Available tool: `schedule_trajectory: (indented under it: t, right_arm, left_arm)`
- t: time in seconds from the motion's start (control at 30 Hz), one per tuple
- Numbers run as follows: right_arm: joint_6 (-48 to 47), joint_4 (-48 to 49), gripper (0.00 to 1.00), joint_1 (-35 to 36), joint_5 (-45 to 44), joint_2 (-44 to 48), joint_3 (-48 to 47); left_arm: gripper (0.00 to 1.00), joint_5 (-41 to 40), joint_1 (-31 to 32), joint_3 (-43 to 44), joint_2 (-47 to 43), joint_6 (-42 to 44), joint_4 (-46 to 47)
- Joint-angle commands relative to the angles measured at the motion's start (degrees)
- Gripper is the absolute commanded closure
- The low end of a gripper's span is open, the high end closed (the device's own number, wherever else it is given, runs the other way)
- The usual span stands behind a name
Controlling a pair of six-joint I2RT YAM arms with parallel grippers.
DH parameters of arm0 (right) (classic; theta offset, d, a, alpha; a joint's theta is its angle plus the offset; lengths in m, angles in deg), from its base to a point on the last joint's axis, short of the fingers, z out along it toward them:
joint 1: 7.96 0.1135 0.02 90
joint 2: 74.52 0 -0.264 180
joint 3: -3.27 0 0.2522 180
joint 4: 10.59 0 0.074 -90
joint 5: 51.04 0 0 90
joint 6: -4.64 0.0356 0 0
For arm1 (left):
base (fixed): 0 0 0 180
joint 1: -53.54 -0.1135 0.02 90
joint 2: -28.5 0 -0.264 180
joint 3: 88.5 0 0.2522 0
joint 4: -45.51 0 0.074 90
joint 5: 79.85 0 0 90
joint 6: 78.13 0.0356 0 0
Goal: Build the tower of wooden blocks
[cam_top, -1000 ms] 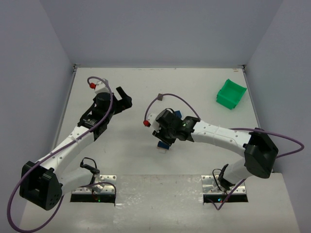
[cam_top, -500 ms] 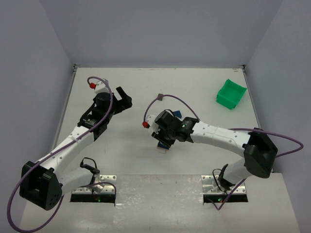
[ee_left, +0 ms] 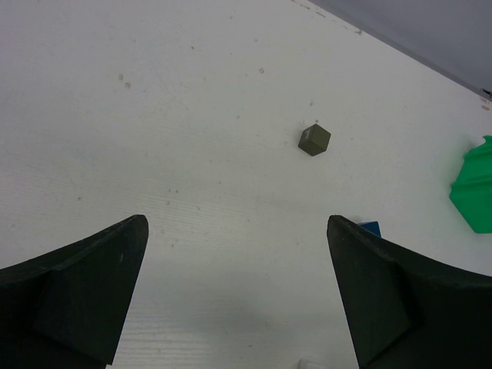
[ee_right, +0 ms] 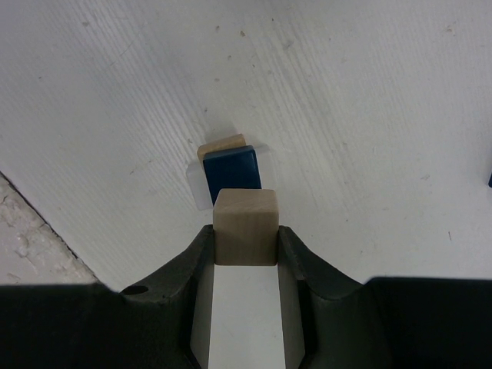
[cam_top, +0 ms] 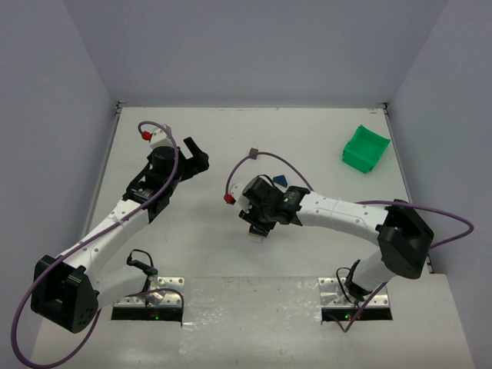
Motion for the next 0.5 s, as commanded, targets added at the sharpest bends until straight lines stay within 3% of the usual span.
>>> schedule_trajectory:
  t: [0.0, 0.47]
  right_arm:
    - [0.0, 2.7, 0.72, 0.4, 0.1, 0.0, 0.6]
    - [-1.9, 3.7, 0.7, 0.4, 0.1, -0.5, 1.3]
  left_arm:
    - [0.0, 0.4, -0.1, 0.3, -0.5, 0.1, 2.1]
    - [0.0, 0.3, -0.1, 0.3, -0.2, 0.2, 2.2]
